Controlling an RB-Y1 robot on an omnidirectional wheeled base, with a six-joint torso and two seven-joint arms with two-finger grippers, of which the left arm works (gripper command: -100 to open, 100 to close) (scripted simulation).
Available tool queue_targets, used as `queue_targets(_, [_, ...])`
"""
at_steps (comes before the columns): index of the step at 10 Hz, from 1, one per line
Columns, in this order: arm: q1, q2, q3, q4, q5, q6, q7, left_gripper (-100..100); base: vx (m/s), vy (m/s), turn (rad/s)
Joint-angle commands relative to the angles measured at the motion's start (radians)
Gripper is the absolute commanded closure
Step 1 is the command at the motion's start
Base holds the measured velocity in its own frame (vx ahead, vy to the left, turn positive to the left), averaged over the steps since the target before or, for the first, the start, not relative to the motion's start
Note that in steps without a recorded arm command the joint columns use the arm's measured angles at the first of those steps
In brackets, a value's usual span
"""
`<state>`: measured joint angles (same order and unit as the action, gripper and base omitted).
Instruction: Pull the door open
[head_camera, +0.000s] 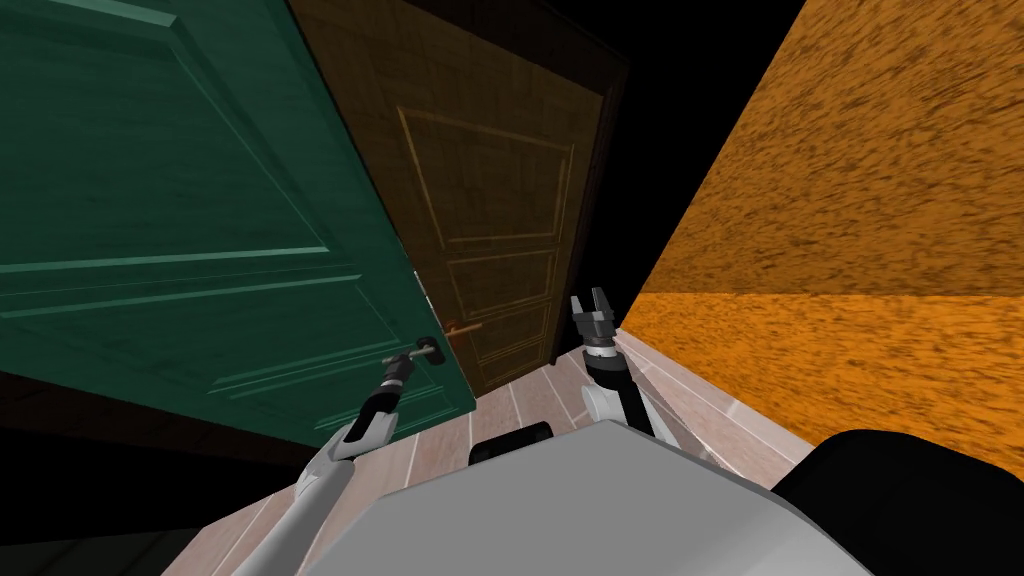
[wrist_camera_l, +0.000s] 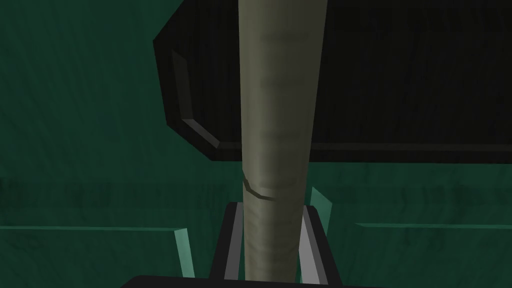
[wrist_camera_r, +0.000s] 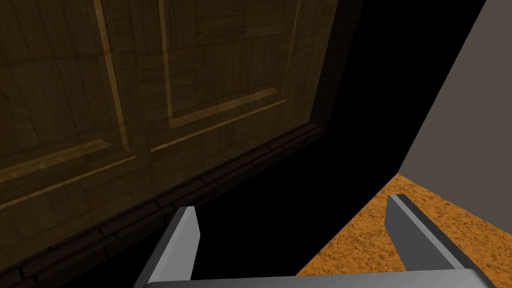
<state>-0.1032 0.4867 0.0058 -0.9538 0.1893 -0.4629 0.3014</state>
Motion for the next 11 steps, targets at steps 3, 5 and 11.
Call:
queue_targets(3, [0.035,0.038,-0.044,-0.032,0.000,-0.021,0.048,100,-0.210,0.055,-0.155])
queue_targets(5, [0.046,0.053,-0.079,-0.051,-0.003,-0.037,0.077,100,-0.223,0.122,-0.186])
queue_targets(11, [0.115,0.123,-0.141,-0.100,-0.003,-0.102,0.139,100,-0.181,0.072,-0.105])
